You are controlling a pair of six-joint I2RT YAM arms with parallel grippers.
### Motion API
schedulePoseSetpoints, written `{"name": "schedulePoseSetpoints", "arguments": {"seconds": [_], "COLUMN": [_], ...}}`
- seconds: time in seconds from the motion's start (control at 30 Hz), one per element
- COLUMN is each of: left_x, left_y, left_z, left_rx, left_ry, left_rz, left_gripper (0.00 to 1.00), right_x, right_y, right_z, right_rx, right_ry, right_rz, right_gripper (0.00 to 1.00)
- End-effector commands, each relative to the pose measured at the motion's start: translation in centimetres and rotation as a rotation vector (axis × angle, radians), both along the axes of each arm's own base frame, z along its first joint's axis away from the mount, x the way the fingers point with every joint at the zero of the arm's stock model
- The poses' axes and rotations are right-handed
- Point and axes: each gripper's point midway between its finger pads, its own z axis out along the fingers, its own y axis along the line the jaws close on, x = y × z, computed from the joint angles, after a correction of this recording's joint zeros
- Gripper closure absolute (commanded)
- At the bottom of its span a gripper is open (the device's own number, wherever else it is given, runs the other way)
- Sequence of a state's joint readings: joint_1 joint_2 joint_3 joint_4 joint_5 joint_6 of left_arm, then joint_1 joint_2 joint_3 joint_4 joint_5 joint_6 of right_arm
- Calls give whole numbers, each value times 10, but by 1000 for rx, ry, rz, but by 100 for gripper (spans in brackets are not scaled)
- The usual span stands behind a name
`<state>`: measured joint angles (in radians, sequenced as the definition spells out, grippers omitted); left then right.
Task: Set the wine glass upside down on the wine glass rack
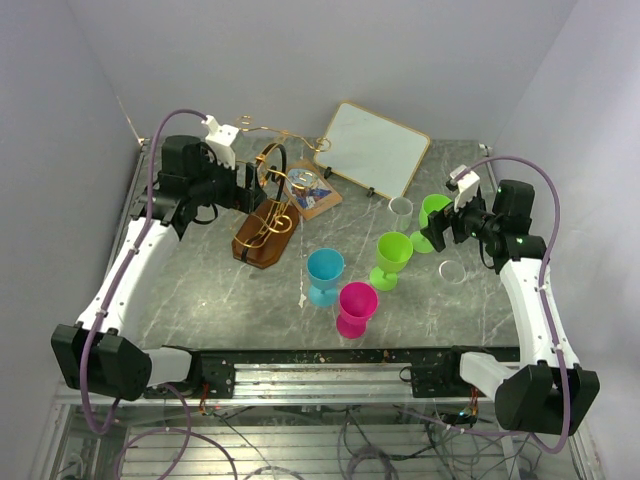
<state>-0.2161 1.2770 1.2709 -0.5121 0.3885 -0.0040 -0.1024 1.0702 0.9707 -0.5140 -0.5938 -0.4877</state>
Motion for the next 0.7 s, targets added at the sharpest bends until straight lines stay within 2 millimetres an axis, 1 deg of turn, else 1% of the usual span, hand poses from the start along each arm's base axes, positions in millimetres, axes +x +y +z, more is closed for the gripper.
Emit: {"name": "schedulePoseSetpoints", "arguments": {"seconds": [0.0, 0.13, 0.27, 0.5, 0.67], "left_x": [1, -6, -14, -27, -33], "left_y": [-8, -9, -12, -18, -20], "left_z": [39, 41, 39, 21, 21], "left_rx": [-39, -56, -68, -97, -113], "left_ry": [-129, -122, -91, -8, -8], "left_rz": [-39, -45, -59, -88, -96], "left_gripper": [3, 12, 17, 21, 21], "right_x": [0, -2, -4, -5, -7], "right_y": [2, 3, 4, 3, 2], "right_z": [2, 0, 1, 5, 10], "right_rx": [-9, -4, -1, -3, -10], "right_ry": [-20, -22, -28, -32, -39], "right_rz": [8, 10, 11, 9, 7], "right_gripper": [0, 0, 0, 0, 0]}}
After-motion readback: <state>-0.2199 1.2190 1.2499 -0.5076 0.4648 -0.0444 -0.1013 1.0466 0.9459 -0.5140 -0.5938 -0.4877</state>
